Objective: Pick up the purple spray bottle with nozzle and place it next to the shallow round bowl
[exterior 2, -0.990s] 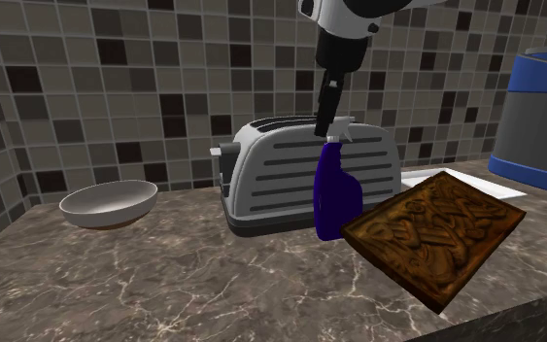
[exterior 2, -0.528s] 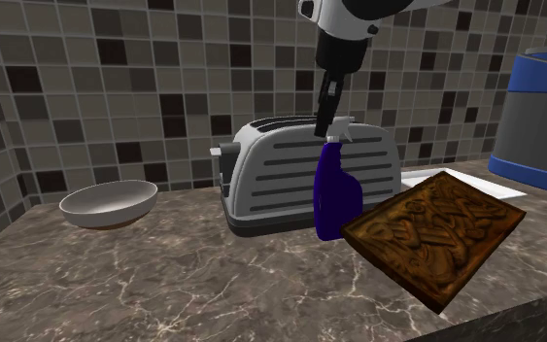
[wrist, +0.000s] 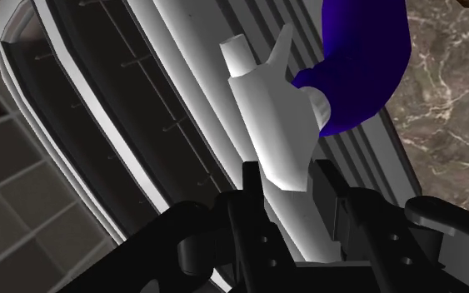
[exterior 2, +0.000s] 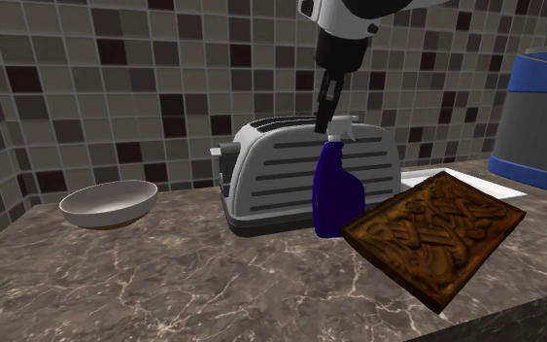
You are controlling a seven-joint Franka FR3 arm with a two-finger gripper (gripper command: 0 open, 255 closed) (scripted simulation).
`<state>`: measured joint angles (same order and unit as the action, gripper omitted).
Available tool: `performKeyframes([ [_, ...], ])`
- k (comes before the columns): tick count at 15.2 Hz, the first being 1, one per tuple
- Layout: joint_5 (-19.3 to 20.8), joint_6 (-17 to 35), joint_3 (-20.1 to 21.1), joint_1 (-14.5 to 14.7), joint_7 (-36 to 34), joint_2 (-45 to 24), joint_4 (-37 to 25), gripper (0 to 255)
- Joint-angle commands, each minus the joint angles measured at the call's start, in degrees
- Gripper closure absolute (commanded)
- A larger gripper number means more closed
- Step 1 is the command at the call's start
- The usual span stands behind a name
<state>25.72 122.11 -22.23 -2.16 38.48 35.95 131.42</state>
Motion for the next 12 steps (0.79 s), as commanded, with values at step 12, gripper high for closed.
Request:
performKeyframes([
  [12,-2.1,-7.7,1.1,1.0,2.0,-1.3,-9.1,255],
])
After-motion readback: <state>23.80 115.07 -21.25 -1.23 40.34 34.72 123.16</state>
